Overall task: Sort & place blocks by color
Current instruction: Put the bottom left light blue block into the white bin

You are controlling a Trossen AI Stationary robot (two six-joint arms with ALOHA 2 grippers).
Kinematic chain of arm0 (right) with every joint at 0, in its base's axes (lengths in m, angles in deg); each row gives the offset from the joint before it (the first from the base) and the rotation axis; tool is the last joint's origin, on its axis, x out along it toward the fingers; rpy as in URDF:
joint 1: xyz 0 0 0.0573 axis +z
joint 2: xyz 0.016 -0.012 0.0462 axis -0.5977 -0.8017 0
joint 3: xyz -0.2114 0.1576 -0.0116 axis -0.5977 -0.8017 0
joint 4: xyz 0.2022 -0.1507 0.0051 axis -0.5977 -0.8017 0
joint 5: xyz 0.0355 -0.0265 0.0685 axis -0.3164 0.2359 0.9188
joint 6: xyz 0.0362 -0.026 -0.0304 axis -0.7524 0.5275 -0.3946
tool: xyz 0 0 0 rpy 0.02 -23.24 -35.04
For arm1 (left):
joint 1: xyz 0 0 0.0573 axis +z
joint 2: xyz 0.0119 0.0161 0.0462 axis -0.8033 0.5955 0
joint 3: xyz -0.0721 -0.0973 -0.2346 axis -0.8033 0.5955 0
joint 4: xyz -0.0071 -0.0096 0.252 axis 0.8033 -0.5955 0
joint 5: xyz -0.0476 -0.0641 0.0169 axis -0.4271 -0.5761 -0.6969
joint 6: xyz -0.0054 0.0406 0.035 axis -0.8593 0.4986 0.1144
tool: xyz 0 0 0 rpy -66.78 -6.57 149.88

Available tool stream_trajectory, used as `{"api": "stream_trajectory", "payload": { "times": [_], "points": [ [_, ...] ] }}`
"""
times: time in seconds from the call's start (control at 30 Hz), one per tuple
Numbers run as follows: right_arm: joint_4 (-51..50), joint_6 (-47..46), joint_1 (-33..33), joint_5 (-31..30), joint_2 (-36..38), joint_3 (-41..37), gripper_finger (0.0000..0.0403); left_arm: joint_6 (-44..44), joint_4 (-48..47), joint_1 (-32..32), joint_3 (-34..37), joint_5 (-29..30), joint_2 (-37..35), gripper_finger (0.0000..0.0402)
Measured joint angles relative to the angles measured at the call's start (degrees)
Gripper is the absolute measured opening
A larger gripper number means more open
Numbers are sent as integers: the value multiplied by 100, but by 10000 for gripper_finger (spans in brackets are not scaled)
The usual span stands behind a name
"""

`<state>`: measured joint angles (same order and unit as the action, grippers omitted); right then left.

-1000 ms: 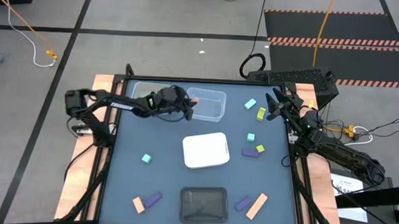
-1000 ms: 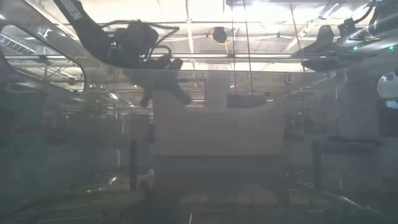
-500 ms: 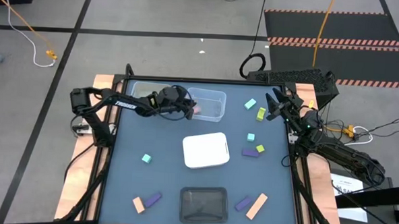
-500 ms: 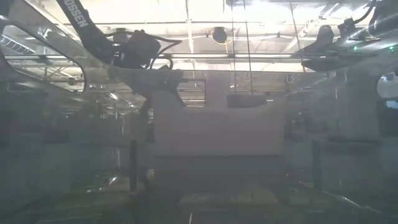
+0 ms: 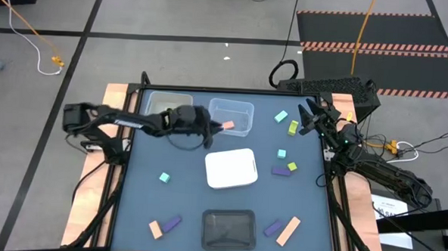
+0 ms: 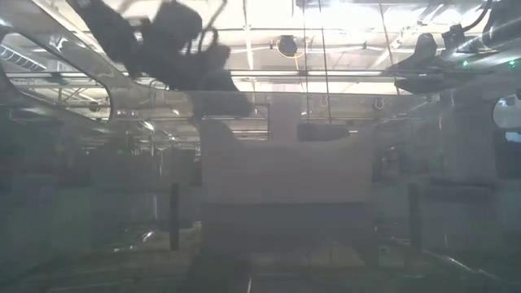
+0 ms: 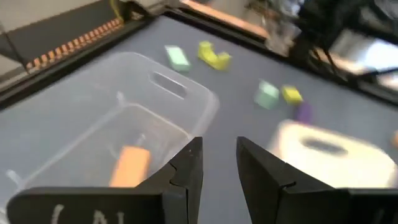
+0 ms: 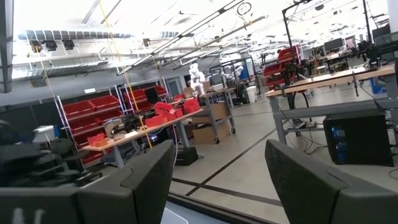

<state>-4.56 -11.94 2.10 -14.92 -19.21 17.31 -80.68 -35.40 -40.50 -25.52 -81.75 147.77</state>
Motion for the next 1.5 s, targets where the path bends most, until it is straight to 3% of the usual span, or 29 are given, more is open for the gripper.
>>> {"api": "stream_trajectory", "payload": {
  "times": [0.13,0.23,0.5,0.63,0.9,1.03,1.23,1.5],
  "points": [
    [11,1,-1,-2,0,0,247,0,-1292,-738,0,751,-581,100],
    [6,0,0,-2,2,0,247,-640,-2524,-1273,0,1069,-964,100],
    [-1,2,0,-2,4,1,247,-3180,-5467,-2559,2,953,-1202,101],
    [-23,1,0,-2,2,1,247,-4712,-6169,-2997,2,480,-1203,130],
    [-7,0,0,-2,0,0,247,-5925,-6550,-3521,2,388,-1107,257],
    [4,2,0,-2,0,1,247,-6139,-6666,-3532,2,492,-921,284],
    [-4,1,0,-2,4,0,247,-6154,-6644,-3510,7,560,-603,262],
    [4,2,0,-2,0,0,247,-6032,-6668,-3510,4,548,-462,173]
  ]
}}
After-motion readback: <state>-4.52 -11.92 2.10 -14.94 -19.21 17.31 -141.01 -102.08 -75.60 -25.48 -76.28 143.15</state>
